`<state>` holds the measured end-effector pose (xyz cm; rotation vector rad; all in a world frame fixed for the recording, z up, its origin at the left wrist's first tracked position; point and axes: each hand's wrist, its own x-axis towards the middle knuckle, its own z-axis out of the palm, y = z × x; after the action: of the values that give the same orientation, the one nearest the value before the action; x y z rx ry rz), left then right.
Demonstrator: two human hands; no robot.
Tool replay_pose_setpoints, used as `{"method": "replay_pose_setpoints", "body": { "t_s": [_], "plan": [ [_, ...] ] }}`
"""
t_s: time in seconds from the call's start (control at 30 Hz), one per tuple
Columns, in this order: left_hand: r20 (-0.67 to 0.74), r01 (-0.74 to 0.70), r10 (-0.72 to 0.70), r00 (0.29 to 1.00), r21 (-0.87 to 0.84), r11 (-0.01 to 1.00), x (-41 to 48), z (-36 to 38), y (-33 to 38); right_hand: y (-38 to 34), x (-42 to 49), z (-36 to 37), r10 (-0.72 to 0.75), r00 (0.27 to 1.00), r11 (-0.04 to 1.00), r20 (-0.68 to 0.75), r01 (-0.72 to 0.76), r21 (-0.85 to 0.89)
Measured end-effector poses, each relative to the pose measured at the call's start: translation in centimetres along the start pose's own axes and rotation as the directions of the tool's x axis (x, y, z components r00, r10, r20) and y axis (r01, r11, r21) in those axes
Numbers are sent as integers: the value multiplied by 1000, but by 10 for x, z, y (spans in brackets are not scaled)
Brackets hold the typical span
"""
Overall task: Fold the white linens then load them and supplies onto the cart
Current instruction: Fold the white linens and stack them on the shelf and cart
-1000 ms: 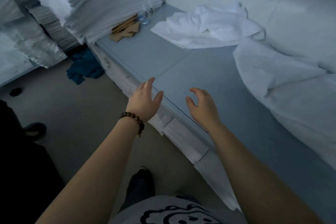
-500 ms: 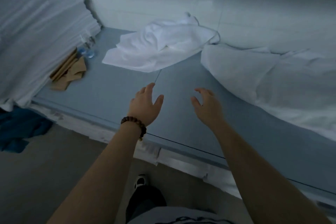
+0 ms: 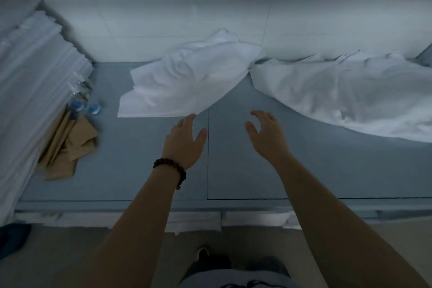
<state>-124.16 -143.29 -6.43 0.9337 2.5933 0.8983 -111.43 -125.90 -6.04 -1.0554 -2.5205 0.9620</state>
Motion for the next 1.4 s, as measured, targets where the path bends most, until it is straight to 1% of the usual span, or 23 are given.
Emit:
{"method": "replay_pose_setpoints", "body": {
  "t_s": [0.17, 0.33, 0.63, 1.1, 1.4],
  "plan": [
    [26, -30, 30, 999, 2, 1000, 2, -11, -9, -25, -6, 10, -30, 1000, 999, -1, 30, -29],
    [32, -36, 35, 999, 5, 999, 1, -12, -5, -33, -7, 8, -52, 998, 998, -17, 52, -35],
    [-7, 11, -11, 1000, 13, 1000, -8, -10, 5, -31, -5, -1, -100, 995, 993, 18, 101, -55],
    [-74, 101, -93, 993, 115, 988, -27, -7, 12, -25, -6, -1, -184, 979, 982, 90, 187, -32],
    [-84, 95, -85, 993, 122, 988, -34, -16, 0, -31, -15, 12, -203, 975, 978, 91, 206, -31]
  ]
}}
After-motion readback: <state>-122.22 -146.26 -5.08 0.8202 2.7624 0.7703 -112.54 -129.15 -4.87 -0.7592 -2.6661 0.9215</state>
